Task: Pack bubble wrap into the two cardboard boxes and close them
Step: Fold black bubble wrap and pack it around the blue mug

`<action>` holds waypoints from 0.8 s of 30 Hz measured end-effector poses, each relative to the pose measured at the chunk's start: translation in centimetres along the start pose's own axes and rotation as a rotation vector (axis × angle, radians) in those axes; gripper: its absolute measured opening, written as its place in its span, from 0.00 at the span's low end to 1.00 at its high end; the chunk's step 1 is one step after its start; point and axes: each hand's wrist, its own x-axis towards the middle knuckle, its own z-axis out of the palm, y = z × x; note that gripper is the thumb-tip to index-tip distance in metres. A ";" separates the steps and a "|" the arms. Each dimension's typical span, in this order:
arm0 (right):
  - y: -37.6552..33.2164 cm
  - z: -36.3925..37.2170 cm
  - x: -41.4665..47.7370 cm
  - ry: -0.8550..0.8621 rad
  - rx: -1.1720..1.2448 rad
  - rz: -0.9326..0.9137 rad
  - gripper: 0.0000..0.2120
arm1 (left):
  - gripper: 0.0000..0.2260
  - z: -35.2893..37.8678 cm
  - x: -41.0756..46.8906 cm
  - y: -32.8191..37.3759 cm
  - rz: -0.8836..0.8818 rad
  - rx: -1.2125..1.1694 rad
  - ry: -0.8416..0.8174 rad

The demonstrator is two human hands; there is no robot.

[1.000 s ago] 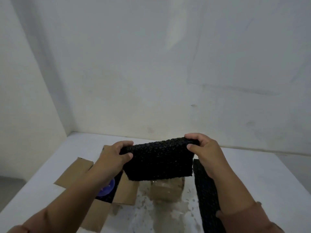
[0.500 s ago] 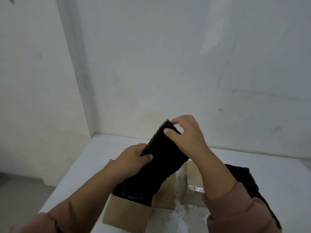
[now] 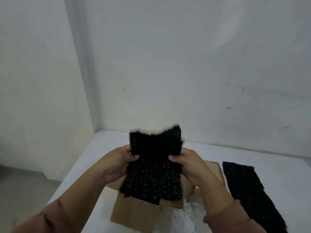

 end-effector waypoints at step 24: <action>7.9 3.6 3.2 0.004 -1.502 -0.177 0.18 | 0.11 -5.1 4.5 -7.7 0.423 1.881 0.190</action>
